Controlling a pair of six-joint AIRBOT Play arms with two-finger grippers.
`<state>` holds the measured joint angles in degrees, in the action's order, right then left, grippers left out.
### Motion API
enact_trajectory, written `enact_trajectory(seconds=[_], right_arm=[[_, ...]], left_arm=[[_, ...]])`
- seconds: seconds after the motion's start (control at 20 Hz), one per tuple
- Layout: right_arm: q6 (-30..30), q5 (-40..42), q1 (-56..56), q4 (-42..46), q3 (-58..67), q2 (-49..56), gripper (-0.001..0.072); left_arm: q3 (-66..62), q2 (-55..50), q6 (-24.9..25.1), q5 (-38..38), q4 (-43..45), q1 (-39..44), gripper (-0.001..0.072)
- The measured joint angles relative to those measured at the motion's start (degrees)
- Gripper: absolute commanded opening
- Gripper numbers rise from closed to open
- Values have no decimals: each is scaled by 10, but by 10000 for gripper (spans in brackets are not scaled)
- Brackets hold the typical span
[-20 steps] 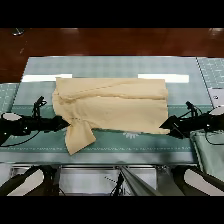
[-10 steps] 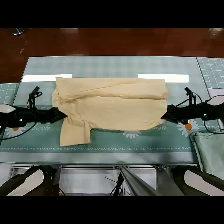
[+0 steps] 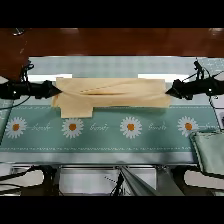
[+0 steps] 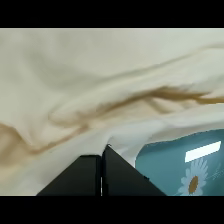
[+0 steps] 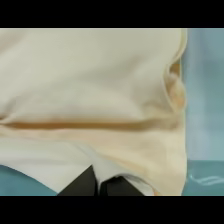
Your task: Fold the shirts.
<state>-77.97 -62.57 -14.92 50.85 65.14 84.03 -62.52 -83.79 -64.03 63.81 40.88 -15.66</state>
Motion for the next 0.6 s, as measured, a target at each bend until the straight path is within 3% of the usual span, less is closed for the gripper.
enact_trajectory(seconds=[0.25,0.6], right_arm=[[-21,5,0,-19,125,105,19],[-22,20,10,-57,202,206,20]], left_arm=[[-187,-149,-63,41,2,11,23],[-348,-286,-106,63,3,22,23]])
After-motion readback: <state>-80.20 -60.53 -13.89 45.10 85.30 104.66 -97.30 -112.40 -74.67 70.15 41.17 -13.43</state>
